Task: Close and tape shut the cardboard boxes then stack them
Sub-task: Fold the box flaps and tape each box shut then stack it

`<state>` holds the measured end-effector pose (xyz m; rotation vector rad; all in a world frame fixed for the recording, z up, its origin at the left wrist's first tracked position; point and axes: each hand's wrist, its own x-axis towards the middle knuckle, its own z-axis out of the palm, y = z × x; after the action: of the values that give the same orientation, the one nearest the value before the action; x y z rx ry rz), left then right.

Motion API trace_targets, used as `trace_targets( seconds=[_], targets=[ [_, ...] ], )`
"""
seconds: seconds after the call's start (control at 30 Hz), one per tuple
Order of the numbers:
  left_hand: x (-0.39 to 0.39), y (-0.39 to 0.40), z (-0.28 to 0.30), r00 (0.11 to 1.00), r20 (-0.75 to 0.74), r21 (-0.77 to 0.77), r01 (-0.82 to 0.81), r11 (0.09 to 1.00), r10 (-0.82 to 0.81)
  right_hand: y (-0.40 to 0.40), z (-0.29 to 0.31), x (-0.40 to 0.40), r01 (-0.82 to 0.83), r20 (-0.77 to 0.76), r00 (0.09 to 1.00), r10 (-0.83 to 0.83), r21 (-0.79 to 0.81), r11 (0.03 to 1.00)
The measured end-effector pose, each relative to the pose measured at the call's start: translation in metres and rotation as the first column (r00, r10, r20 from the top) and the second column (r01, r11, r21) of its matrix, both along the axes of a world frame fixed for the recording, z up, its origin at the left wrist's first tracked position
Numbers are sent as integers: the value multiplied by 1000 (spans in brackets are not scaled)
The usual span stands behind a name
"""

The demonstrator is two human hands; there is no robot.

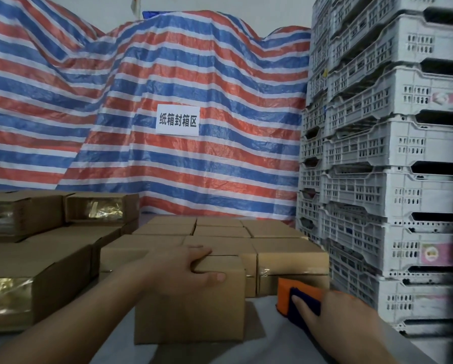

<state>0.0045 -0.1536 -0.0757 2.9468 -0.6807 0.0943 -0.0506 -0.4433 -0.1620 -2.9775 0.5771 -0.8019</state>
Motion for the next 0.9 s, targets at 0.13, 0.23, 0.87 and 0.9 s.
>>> trace_targets(
  seconds=[0.13, 0.23, 0.87, 0.9],
  targets=[
    [-4, 1, -2, 1000, 1, -19, -2, 1000, 2, -2, -4, 3, 34, 46, 998, -32, -51, 998],
    [-12, -2, -2, 1000, 3, -24, 10, 1000, -10, -1, -6, 4, 80, 47, 996, -75, -114, 990],
    [-31, -19, 28, 929, -354, -921, -325, 214, -111, 77, 160, 29, -576, 486, 702, 520, 817, 15],
    [-31, -18, 30, 919, -371, -923, -348, 166, -137, 82, 159, 32, -557, 464, 697, 547, 830, 6]
  ],
)
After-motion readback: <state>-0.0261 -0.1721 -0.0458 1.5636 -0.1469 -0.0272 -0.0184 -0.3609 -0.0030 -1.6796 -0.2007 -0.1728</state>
